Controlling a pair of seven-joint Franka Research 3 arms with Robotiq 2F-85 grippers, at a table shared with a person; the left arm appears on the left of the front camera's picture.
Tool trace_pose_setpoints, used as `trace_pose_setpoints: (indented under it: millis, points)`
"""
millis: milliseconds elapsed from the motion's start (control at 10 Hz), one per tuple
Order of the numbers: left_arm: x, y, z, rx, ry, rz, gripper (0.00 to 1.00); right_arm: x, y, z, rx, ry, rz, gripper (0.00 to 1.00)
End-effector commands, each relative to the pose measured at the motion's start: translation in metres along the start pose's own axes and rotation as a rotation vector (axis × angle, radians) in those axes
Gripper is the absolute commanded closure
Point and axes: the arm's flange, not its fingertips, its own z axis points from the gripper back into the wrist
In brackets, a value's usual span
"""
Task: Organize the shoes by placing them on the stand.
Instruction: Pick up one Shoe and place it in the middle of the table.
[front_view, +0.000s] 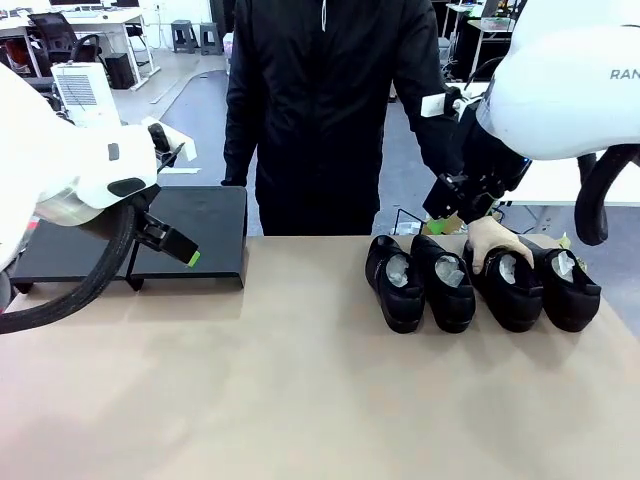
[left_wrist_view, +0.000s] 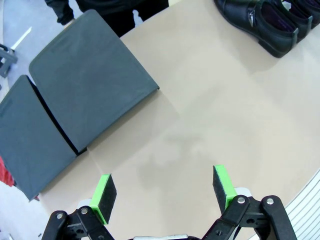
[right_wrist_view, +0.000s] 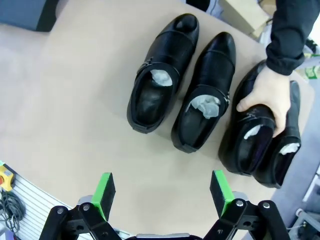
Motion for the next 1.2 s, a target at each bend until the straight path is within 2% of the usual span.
trace_pose_setpoints:
  millis: [0, 200, 300, 400, 600, 1100]
  points:
    - [0.0, 0.002, -0.001, -0.011, -0.013, 0.01, 0.0, -0.003, -0.002, 0.001, -0.001, -0.005, 0.012, 0.0]
    - [0.0, 0.002, -0.001, -0.011, -0.013, 0.01, 0.0, 0.0, 0.0, 0.0, 0.0, -0.001, 0.0, 0.0]
    - [0.0, 0.002, -0.001, -0.011, -0.013, 0.01, 0.0, -0.011, 0.005, 0.007, -0.043, 0.009, 0.007, 0.0]
    - [0.0, 0.002, -0.001, -0.011, -0.013, 0.01, 0.0, -0.031, 0.011, 0.018, -0.015, 0.042, 0.035, 0.0]
    - [0.0, 0.002, -0.001, -0.011, -0.013, 0.01, 0.0, -0.069, 0.01, 0.032, 0.011, 0.05, 0.018, 0.0]
    - [0.0, 0.002, -0.001, -0.011, -0.013, 0.01, 0.0, -0.104, 0.005, 0.033, 0.028, 0.091, -0.009, 0.0]
